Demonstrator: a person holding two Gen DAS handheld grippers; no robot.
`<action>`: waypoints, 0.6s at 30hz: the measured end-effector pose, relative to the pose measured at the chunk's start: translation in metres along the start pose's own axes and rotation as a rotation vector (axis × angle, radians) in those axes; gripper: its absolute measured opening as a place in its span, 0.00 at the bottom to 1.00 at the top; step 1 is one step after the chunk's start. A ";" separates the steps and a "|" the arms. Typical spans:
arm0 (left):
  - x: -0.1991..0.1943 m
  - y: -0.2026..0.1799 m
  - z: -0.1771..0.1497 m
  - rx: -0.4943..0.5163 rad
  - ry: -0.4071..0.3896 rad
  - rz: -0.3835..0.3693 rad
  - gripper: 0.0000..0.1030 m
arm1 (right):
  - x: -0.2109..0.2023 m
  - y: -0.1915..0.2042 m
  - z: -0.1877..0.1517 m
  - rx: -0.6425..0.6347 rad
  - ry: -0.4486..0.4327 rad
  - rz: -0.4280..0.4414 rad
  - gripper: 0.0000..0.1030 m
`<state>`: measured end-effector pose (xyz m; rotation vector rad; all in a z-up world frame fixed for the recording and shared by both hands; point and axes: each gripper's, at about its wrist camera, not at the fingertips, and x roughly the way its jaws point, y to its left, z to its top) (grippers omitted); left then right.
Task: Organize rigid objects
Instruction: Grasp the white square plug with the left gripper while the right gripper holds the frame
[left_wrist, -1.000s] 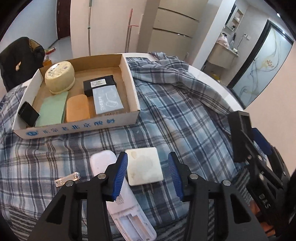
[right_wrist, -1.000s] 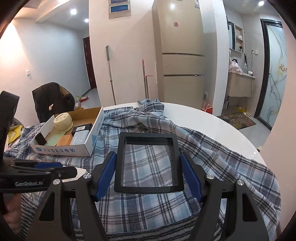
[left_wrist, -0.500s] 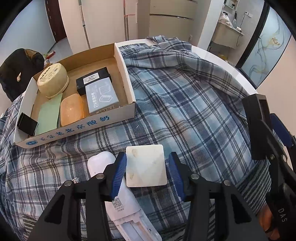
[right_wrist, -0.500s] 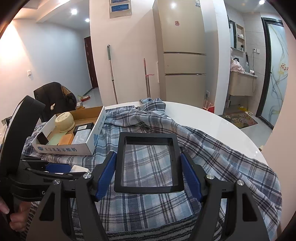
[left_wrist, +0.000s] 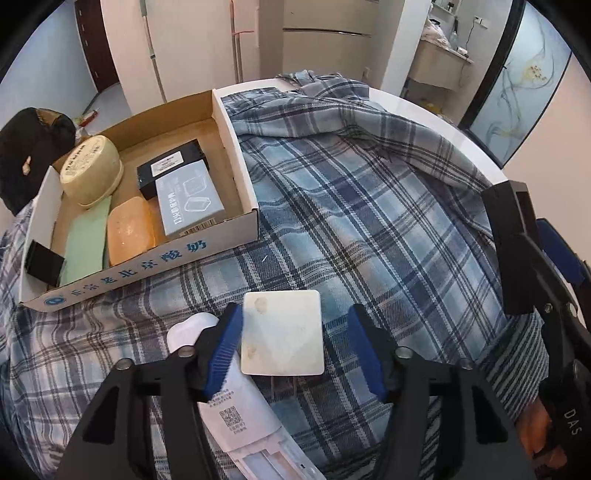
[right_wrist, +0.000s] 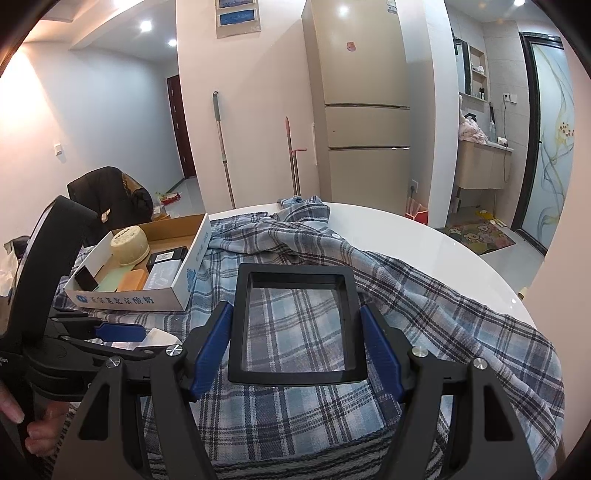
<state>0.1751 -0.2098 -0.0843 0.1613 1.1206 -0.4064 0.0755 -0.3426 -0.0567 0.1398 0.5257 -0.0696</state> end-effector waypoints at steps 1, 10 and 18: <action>0.000 0.001 0.002 -0.001 0.004 -0.012 0.64 | 0.000 0.000 0.000 0.000 0.000 0.000 0.67; -0.003 -0.001 0.009 0.110 0.027 -0.016 0.64 | 0.000 -0.001 0.001 0.006 0.003 0.009 0.67; 0.016 -0.005 0.009 0.180 0.078 0.013 0.64 | -0.004 0.004 0.000 -0.018 -0.016 0.004 0.67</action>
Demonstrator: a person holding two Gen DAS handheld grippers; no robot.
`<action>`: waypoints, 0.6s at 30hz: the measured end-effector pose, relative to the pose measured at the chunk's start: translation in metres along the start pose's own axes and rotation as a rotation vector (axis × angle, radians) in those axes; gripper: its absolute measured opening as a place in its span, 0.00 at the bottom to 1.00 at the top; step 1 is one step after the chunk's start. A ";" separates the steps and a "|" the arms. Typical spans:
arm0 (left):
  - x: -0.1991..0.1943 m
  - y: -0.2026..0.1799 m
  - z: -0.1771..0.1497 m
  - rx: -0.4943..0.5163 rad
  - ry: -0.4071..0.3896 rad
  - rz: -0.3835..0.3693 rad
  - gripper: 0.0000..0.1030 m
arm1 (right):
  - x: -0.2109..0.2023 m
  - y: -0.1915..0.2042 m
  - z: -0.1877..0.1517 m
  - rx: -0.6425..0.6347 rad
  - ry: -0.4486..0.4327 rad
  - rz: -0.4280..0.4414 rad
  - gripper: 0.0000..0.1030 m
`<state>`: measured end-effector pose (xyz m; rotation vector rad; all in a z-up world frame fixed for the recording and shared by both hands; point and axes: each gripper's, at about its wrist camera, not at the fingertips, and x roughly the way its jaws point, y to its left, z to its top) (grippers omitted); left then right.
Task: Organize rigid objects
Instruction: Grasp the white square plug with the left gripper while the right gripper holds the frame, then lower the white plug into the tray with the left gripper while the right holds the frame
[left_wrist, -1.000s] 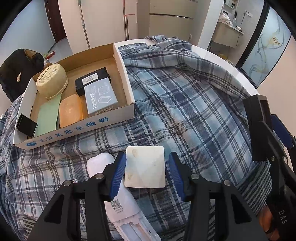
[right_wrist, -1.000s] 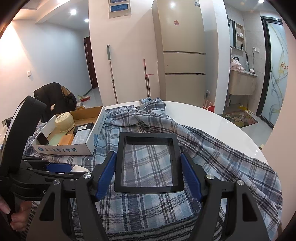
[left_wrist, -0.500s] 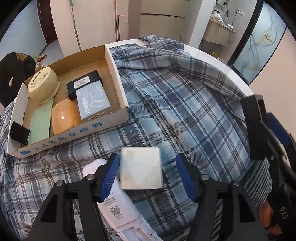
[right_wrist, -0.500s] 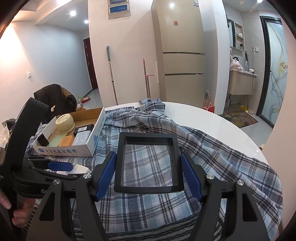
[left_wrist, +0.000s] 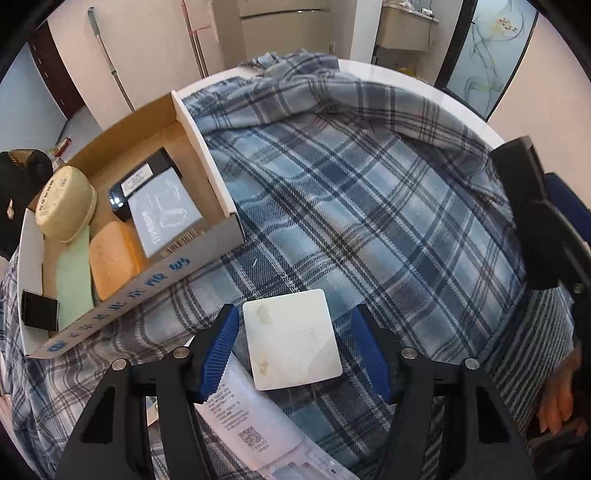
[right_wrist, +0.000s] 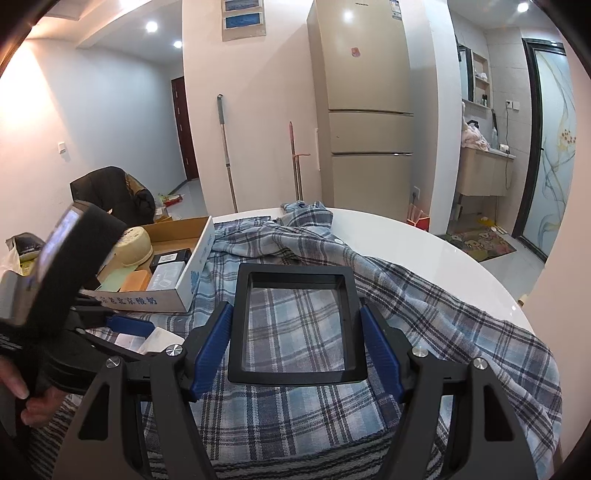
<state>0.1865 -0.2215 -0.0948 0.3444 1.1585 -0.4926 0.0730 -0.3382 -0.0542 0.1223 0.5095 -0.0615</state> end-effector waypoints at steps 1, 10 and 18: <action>0.003 0.000 -0.001 0.000 0.006 0.005 0.60 | 0.001 -0.001 0.000 0.005 0.005 0.001 0.67; -0.026 0.013 -0.006 -0.068 -0.068 -0.014 0.45 | 0.004 -0.004 0.000 0.023 0.012 -0.007 0.67; -0.103 0.045 -0.030 -0.134 -0.211 0.036 0.45 | 0.005 -0.010 0.000 0.053 0.004 -0.003 0.67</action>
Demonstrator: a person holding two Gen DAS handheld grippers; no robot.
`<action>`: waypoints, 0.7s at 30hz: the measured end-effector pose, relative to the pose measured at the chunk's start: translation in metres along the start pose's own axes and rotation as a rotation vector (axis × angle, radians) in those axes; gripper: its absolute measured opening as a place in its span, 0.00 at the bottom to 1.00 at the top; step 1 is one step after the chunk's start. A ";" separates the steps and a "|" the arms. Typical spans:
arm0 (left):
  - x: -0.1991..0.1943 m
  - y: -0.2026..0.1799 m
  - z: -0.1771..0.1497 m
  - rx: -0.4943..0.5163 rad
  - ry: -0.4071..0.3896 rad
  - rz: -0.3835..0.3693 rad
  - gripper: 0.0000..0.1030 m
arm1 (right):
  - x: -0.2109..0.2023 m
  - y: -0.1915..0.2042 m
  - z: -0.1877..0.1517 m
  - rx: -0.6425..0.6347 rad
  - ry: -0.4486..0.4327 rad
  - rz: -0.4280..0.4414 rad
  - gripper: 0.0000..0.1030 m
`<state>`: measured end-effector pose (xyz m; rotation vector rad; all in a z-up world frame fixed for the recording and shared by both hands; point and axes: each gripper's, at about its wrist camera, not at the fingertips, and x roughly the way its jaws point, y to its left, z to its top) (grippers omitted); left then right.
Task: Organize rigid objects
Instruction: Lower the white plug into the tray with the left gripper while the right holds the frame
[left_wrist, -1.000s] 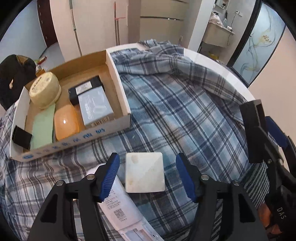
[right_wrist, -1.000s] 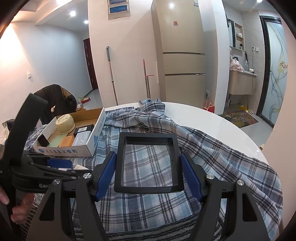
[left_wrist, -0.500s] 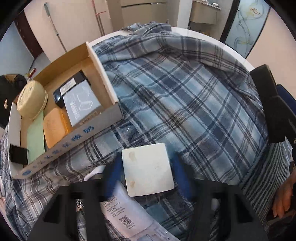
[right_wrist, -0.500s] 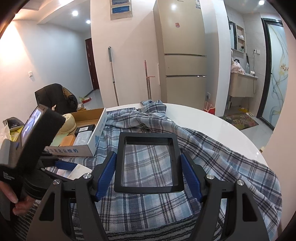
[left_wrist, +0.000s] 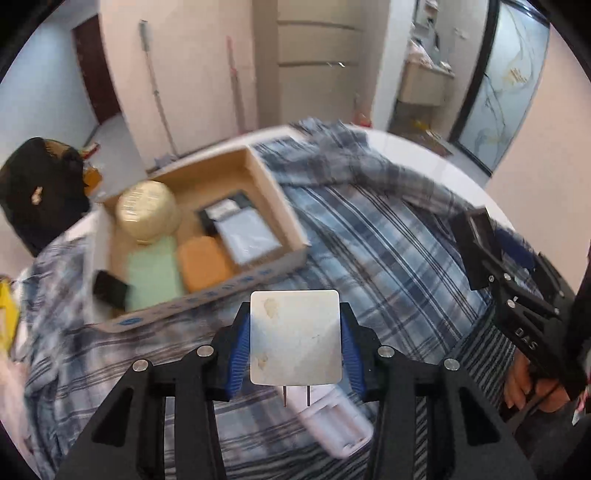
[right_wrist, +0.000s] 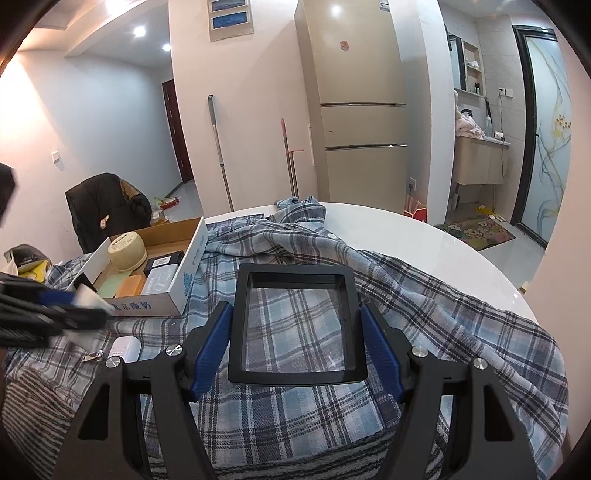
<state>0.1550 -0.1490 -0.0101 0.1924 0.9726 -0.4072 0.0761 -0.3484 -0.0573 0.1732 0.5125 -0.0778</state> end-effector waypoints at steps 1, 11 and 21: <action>-0.005 0.005 0.001 -0.017 -0.006 0.006 0.45 | 0.000 0.000 0.001 -0.001 -0.001 0.004 0.67; -0.046 0.072 0.035 -0.171 -0.135 0.090 0.45 | -0.028 0.019 0.038 -0.021 -0.046 0.048 0.67; 0.024 0.119 0.058 -0.207 -0.026 0.119 0.45 | -0.042 0.049 0.055 -0.099 -0.105 0.026 0.67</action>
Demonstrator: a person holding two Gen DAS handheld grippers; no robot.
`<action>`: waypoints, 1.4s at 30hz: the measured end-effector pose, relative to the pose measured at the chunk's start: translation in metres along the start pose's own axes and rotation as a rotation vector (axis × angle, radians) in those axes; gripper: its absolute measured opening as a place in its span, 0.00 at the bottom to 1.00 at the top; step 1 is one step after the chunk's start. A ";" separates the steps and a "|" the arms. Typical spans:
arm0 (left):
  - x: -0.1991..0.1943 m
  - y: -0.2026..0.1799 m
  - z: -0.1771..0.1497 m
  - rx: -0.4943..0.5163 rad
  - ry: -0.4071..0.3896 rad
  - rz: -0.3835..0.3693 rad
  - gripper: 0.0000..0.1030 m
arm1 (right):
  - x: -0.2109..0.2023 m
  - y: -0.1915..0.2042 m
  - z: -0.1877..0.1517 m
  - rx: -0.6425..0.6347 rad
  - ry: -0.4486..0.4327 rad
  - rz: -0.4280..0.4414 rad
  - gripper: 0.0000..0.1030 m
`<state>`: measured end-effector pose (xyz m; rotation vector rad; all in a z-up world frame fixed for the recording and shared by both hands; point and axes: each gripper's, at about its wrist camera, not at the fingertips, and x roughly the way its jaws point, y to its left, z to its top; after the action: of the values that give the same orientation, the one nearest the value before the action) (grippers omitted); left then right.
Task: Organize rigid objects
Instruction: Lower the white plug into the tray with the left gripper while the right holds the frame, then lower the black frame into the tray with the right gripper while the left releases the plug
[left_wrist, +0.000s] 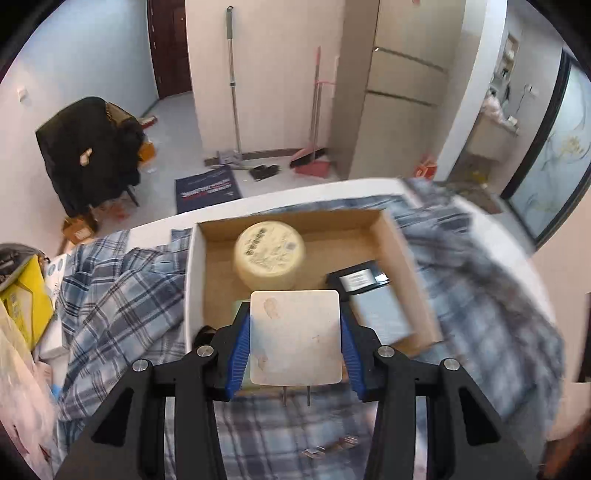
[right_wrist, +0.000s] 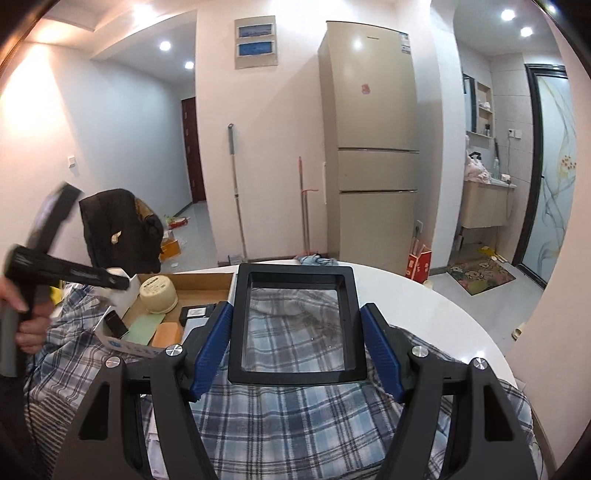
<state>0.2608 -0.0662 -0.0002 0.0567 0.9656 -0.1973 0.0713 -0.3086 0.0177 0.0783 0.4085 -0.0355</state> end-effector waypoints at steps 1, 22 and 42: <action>0.010 0.002 -0.003 0.004 0.023 -0.007 0.45 | 0.001 0.003 0.000 -0.013 -0.007 0.015 0.67; 0.043 0.023 -0.020 -0.075 -0.036 -0.049 0.67 | 0.051 0.062 0.011 -0.114 0.083 0.084 0.67; -0.071 0.064 -0.030 -0.232 -0.671 0.068 1.00 | 0.109 0.124 0.038 -0.084 0.158 0.187 0.67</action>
<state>0.2097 0.0107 0.0389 -0.1819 0.3111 -0.0319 0.1929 -0.1902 0.0175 0.0366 0.5587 0.1727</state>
